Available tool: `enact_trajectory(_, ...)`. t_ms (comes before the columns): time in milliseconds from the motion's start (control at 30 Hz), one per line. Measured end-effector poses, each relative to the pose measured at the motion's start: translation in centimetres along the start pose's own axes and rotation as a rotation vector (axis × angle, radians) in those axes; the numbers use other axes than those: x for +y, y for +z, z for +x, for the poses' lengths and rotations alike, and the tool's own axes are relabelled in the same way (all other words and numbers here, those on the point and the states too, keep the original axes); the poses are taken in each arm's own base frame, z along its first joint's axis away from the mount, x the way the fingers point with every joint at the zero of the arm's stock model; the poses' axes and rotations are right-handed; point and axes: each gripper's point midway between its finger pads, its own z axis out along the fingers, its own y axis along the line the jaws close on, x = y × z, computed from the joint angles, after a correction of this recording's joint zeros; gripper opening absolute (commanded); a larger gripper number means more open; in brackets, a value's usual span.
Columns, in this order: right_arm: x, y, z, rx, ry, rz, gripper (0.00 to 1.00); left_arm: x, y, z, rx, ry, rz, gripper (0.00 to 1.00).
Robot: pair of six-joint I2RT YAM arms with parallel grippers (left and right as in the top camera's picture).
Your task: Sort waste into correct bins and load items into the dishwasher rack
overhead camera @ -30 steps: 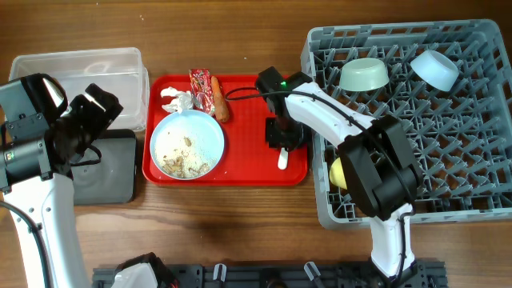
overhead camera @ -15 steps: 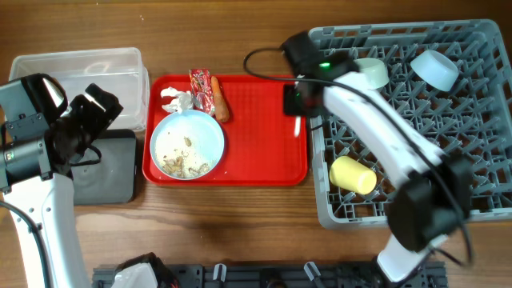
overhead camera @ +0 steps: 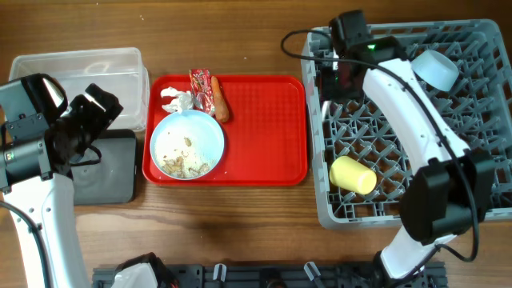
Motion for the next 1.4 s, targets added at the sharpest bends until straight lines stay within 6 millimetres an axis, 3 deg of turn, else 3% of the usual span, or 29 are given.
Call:
enact_trajectory(67, 1.0, -1.0, 0.0, -0.018, -0.022, -0.032, 0.47, 0.0, 0.0, 0.0, 0.0, 0.0, 0.0, 1.0)
enact_trajectory(133, 2.1, -3.9, -0.1, -0.078, -0.044, -0.072, 0.53, 0.0, 0.0, 0.0, 0.001, 0.0, 0.0, 1.0)
enact_trajectory(167, 2.4, -6.0, -0.2, -0.123, -0.054, -0.09, 0.66, 0.0, 0.0, 0.0, 0.0, 0.0, 0.0, 1.0)
enact_trajectory(200, 2.6, -8.5, -0.1, -0.177, -0.061, -0.107, 1.0, 0.0, 0.0, 0.0, 0.0, 0.0, 0.0, 1.0)
enact_trajectory(233, 2.6, -9.1, -0.1, -0.19, -0.062, -0.112, 1.0, 0.0, 0.0, 0.0, 0.001, 0.0, 0.0, 1.0)
enact_trajectory(267, 2.6, -13.6, 0.2, -0.29, -0.063, -0.142, 1.0, 0.0, 0.0, 0.0, 0.0, 0.0, 0.0, 1.0)
enact_trajectory(300, 2.5, -16.8, 0.5, -0.368, -0.046, -0.173, 1.0, 0.0, 0.0, 0.0, 0.0, 0.0, 0.0, 1.0)
enact_trajectory(400, 2.5, -23.4, 2.3, -0.499, 0.049, -0.288, 1.0, 0.0, 0.0, 0.0, 0.0, 0.0, 0.0, 1.0)
enact_trajectory(533, 0.7, -25.4, 6.3, -0.478, 0.102, -0.263, 1.0, 0.0, 0.0, 0.0, 0.0, 0.0, 0.0, 1.0)
enact_trajectory(600, -0.6, -26.3, 7.0, -0.51, 0.125, -0.219, 1.0, 0.0, 0.0, 0.0, 0.0, 0.0, 0.0, 1.0)
enact_trajectory(667, -1.9, -27.7, 7.6, -0.571, 0.149, -0.181, 1.0, 0.0, 0.0, 0.0, 0.001, 0.0, 0.0, 1.0)
enact_trajectory(800, -5.1, -32.6, 9.8, -0.795, 0.216, -0.138, 1.0, 0.0, 0.0, 0.0, 0.0, 0.0, 0.0, 1.0)
enact_trajectory(867, -6.1, -33.6, 10.9, -0.891, 0.246, -0.13, 1.0, 0.0, 0.0, 0.0, 0.0, 0.0, 0.0, 1.0)
enact_trajectory(967, -6.6, -32.1, 11.4, -0.972, 0.269, -0.13, 1.0, 0.0, 0.0, 0.0, 0.0, 0.0, -0.001, 1.0)
enact_trajectory(1133, -6.2, -22.2, 12.4, -0.954, 0.295, -0.123, 1.0, 0.0, 0.0, 0.0, -0.002, 0.0, -0.003, 1.0)
enact_trajectory(1233, -6.2, -15.8, 14.8, -0.93, 0.389, -0.162, 1.0, 0.1, 0.0, 0.0, -0.001, 0.0, -0.003, 1.0)
enact_trajectory(1300, -6.6, -13.1, 15.8, -0.943, 0.48, -0.188, 1.0, 0.1, 0.0, 0.0, -0.002, 0.0, -0.004, 1.0)
enact_trajectory(1400, -7.8, -10.4, 17.2, -0.97, 0.652, -0.215, 1.0, 0.1, 0.0, 0.0, -0.001, 0.0, -0.004, 1.0)
